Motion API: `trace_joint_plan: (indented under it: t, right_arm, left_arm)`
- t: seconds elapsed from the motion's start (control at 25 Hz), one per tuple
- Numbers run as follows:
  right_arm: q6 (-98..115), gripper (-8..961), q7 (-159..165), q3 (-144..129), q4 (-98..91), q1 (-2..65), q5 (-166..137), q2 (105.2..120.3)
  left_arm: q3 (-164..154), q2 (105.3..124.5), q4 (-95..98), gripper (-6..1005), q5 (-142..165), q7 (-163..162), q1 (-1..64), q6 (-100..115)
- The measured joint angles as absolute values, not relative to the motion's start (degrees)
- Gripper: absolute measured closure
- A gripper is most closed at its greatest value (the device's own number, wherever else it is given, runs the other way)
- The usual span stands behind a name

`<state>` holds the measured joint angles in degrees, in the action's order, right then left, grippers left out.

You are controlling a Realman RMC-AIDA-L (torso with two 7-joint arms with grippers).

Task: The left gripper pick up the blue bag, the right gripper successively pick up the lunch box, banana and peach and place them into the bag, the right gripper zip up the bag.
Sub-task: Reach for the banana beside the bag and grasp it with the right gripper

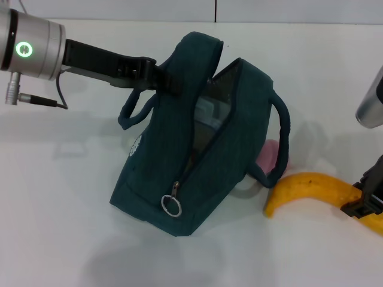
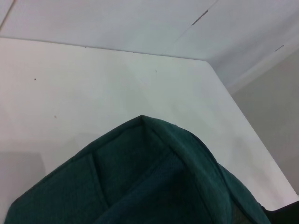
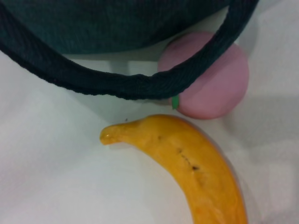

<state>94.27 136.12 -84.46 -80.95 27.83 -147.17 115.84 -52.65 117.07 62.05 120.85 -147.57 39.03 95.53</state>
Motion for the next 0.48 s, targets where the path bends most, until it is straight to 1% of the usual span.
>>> trace_joint_plan:
  t: [0.16,0.48]
  right_arm:
    - [94.2,512,136.6,-84.8,-80.5,28.0,-147.4,115.84]
    - [94.3,529,136.9,-84.6,-78.9,28.4,-148.2,115.58]
  left_arm:
    - [-52.6,117.07,62.0,943,120.8,-147.6,39.1,95.5]
    - [-52.6,117.07,62.0,943,120.7,-147.6,39.3,95.5]
